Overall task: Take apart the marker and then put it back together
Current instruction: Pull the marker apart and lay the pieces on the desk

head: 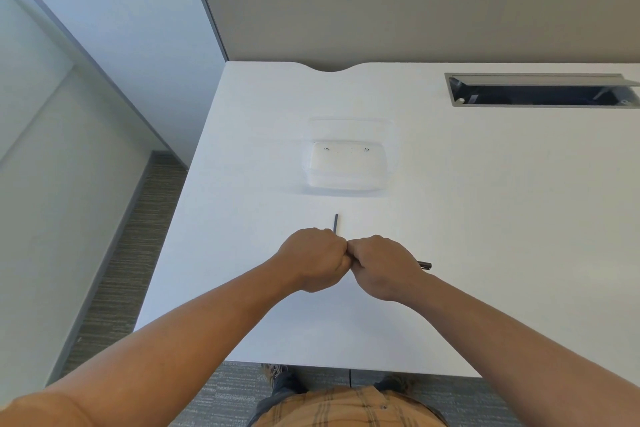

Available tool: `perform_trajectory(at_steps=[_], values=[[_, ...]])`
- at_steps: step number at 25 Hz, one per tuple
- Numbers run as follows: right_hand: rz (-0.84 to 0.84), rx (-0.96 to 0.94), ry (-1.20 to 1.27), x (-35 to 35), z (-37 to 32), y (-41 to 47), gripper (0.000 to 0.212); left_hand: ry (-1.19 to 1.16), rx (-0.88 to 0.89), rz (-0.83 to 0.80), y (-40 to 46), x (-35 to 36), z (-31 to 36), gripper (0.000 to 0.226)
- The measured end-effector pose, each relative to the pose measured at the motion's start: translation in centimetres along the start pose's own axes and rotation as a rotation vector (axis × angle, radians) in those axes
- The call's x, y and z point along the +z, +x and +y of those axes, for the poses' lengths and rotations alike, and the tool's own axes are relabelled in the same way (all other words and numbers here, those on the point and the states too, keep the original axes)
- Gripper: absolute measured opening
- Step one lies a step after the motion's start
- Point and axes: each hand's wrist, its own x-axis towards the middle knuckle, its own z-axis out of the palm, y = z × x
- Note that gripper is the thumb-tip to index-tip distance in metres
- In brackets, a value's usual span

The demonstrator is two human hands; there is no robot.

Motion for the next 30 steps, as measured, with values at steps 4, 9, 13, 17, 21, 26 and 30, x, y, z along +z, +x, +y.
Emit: perform_trajectory(at_steps=[4,9,13,17,21,26,30], values=[[-0.037,0.025,0.071,0.6,0.0,-0.4,0.022,0.034,0.032,-0.054,-0.4,0.1,0.0,0.040],[0.062,0.024,0.243,0.3,0.4,0.3,0.022,-0.333,-0.111,0.024,0.0,-0.3,-0.6,0.034],[0.178,-0.063,0.547,-0.3,0.2,0.4,0.020,-1.073,-0.216,0.166,-0.1,-0.6,-1.1,0.024],[0.179,0.028,0.916,0.5,-0.4,0.6,0.039,-1.427,-0.186,0.237,-0.6,0.1,-0.3,0.019],[0.139,0.075,0.993,0.8,-0.2,0.7,0.047,-1.474,-0.273,0.317,-0.5,1.0,-0.3,0.020],[0.327,0.169,0.952,-0.5,0.3,0.9,0.024,-1.121,-0.269,0.381,-0.4,0.8,-0.1,0.016],[0.249,0.185,0.900,-1.6,0.5,1.2,0.042,-0.776,-0.106,0.366,-0.2,1.0,-0.2,0.024]])
